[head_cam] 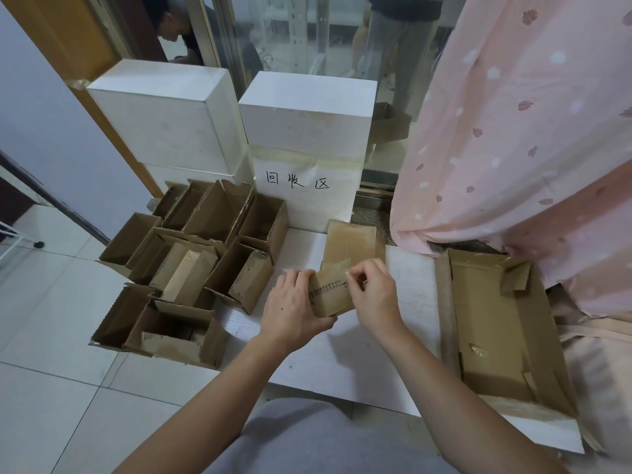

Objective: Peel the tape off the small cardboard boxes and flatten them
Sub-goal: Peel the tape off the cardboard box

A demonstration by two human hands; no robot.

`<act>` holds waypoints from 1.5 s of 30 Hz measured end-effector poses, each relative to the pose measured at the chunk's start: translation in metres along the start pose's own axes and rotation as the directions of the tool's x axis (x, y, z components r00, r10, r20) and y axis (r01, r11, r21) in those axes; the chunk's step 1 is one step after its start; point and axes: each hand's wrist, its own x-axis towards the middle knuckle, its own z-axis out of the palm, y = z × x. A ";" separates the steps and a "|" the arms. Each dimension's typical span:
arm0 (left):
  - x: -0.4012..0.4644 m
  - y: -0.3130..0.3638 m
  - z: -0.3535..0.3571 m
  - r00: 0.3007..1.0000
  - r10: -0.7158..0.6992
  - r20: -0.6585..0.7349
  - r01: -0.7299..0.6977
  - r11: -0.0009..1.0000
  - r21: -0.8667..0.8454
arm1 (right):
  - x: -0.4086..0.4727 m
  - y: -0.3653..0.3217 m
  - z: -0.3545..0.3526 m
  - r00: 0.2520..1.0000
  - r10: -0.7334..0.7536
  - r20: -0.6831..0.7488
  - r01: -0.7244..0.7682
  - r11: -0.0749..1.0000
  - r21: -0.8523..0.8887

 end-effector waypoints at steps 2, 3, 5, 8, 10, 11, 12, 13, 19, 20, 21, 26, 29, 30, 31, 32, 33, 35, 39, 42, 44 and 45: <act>0.001 0.000 0.001 1.000 -0.011 0.003 0.011 1.000 0.004 | -0.002 -0.001 0.001 0.992 -0.028 0.119 0.026 0.999 0.021; 0.001 -0.001 0.001 1.000 -0.016 0.007 0.016 1.000 0.011 | -0.003 -0.002 0.001 0.984 -0.025 0.178 0.019 0.999 0.031; 0.000 -0.003 0.002 1.000 -0.022 0.015 0.021 0.999 0.025 | -0.002 -0.001 0.000 0.967 -0.003 0.253 -0.008 0.999 0.041; -0.002 -0.002 0.004 1.000 -0.021 0.014 0.021 1.000 0.022 | -0.003 0.001 0.000 0.976 0.024 0.215 -0.030 0.999 0.026; -0.002 0.001 0.005 1.000 -0.017 -0.003 0.017 1.000 0.012 | -0.004 0.004 0.002 0.990 0.025 0.138 -0.012 0.995 -0.095; -0.002 0.002 0.006 1.000 -0.014 -0.013 0.014 1.000 0.010 | -0.004 0.005 0.003 0.993 0.009 0.115 0.008 0.990 -0.143; -0.002 0.003 0.006 1.000 -0.009 -0.019 0.009 1.000 0.010 | -0.005 0.005 0.002 0.995 -0.011 0.100 0.027 0.986 -0.162; -0.002 0.005 0.006 1.000 -0.001 -0.018 0.002 1.000 0.012 | -0.005 0.004 0.002 0.995 -0.035 0.088 0.050 0.985 -0.166; -0.001 0.009 0.004 1.000 0.012 -0.013 -0.012 1.000 0.013 | 0.002 0.001 -0.002 0.999 -0.002 -0.042 -0.003 0.991 -0.132; 0.000 0.008 0.003 1.000 0.014 -0.010 -0.014 1.000 0.011 | 0.004 0.003 -0.005 0.997 0.024 -0.069 -0.031 0.995 -0.096; 0.000 0.007 0.002 1.000 0.018 -0.007 -0.018 1.000 0.011 | 0.005 0.004 -0.008 0.996 0.041 -0.082 -0.047 0.996 -0.073; 0.000 0.005 0.005 1.000 0.004 0.003 -0.004 0.997 0.081 | 0.002 0.003 -0.009 0.999 0.000 -0.035 -0.001 0.999 -0.032; 0.000 0.006 0.006 1.000 -0.021 0.017 0.017 0.969 0.247 | -0.004 -0.002 -0.006 0.999 -0.025 0.044 0.024 0.999 0.022; 0.001 0.006 0.006 0.999 -0.022 0.027 0.013 0.956 0.293 | -0.007 -0.004 -0.005 0.997 -0.040 0.066 0.037 0.998 0.048; 0.002 0.007 0.006 0.999 -0.011 0.031 0.001 0.951 0.308 | -0.010 -0.007 -0.003 0.995 -0.056 0.088 0.050 0.996 0.070; 0.003 0.008 0.007 0.999 0.003 0.034 -0.012 0.955 0.295 | -0.013 -0.009 -0.001 0.991 -0.072 0.110 0.063 0.994 0.085; 0.003 0.008 0.007 0.999 0.005 0.042 -0.016 0.968 0.251 | -0.014 -0.012 0.000 0.988 -0.080 0.132 0.068 0.993 0.092; 0.004 0.008 0.007 0.997 -0.027 0.069 0.019 0.992 0.124 | -0.015 -0.015 0.001 0.982 -0.086 0.168 0.068 0.992 0.108; 0.000 0.012 0.008 0.997 -0.067 0.047 0.063 0.994 0.089 | -0.011 -0.015 -0.005 0.965 -0.168 0.203 0.137 0.978 0.155; -0.004 0.015 0.010 0.998 -0.065 0.003 0.064 0.992 0.110 | -0.010 -0.013 -0.007 0.977 -0.068 0.204 0.032 0.984 0.175; -0.005 0.019 0.011 0.999 -0.047 -0.003 0.047 0.992 0.114 | -0.010 -0.012 -0.007 0.988 -0.006 0.152 -0.021 0.984 0.175; -0.005 0.021 0.011 0.999 -0.036 -0.002 0.036 0.993 0.112 | -0.011 -0.012 -0.006 0.993 0.000 0.122 -0.019 0.988 0.151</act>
